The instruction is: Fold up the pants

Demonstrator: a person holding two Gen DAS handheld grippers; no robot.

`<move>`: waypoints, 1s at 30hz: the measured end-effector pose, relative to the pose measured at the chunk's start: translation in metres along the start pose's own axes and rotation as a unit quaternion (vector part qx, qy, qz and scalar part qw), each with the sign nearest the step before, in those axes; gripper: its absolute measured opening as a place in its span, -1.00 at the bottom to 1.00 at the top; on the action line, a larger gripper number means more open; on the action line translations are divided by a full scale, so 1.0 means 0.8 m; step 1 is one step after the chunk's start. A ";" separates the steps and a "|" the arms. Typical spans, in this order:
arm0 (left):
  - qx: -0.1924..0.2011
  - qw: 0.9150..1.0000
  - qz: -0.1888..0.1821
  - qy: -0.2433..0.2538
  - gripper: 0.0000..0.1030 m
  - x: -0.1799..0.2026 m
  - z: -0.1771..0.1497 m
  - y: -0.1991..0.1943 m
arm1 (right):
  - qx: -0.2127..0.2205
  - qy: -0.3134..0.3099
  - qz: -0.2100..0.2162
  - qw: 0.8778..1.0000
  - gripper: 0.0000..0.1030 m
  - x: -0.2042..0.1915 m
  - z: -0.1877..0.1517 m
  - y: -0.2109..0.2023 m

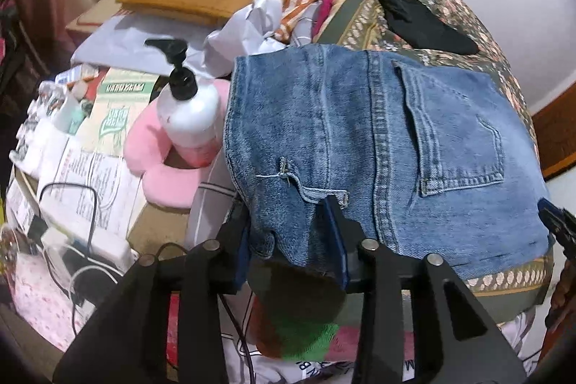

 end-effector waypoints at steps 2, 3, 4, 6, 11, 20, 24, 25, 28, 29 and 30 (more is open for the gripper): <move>0.008 1.000 0.018 0.004 0.04 -0.003 0.001 -0.003 | 0.006 0.005 0.006 1.000 -0.32 0.003 -0.004 -0.005; 0.012 1.000 0.026 0.007 0.10 -0.005 0.003 -0.006 | 0.009 0.011 0.010 1.000 -0.31 0.008 -0.004 -0.010; 0.015 0.999 0.034 0.009 0.15 -0.007 0.005 -0.012 | 0.011 0.017 0.010 1.000 -0.30 0.010 -0.008 -0.016; 0.014 0.999 0.045 0.007 0.17 -0.009 0.008 -0.024 | 0.023 0.033 -0.003 0.999 -0.24 0.025 -0.013 -0.033; 0.053 0.996 0.065 0.018 0.29 0.015 0.041 -0.071 | 0.096 0.103 -0.076 0.987 0.10 0.112 -0.034 -0.112; 0.111 0.988 0.044 0.095 0.54 0.181 0.106 -0.105 | 0.170 0.269 -0.185 0.930 0.12 0.300 -0.144 -0.242; 0.092 0.986 0.016 0.138 0.54 0.275 0.105 -0.082 | 0.176 0.325 -0.211 0.905 0.12 0.363 -0.191 -0.270; 0.083 0.985 0.005 0.148 0.54 0.299 0.099 -0.071 | 0.181 0.342 -0.211 0.898 0.12 0.378 -0.203 -0.274; 0.053 0.982 -0.013 0.182 0.54 0.361 0.075 -0.039 | 0.184 0.374 -0.213 0.884 0.12 0.408 -0.225 -0.274; 0.046 0.980 -0.014 0.193 0.54 0.377 0.067 -0.030 | 0.183 0.382 -0.215 0.880 0.12 0.417 -0.230 -0.271; 0.038 0.978 -0.014 0.205 0.54 0.393 0.058 -0.021 | 0.184 0.391 -0.216 0.876 0.12 0.426 -0.236 -0.268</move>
Point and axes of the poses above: each gripper's, at about its wrist camera, not at the fingertips, and y roughly the way its jaws point, x to its right, z to its top, the point moved 9 cm from there along y, roughly the way its jaws point, and after that the axes turned 6 degrees about z, right-handed, at the moved point
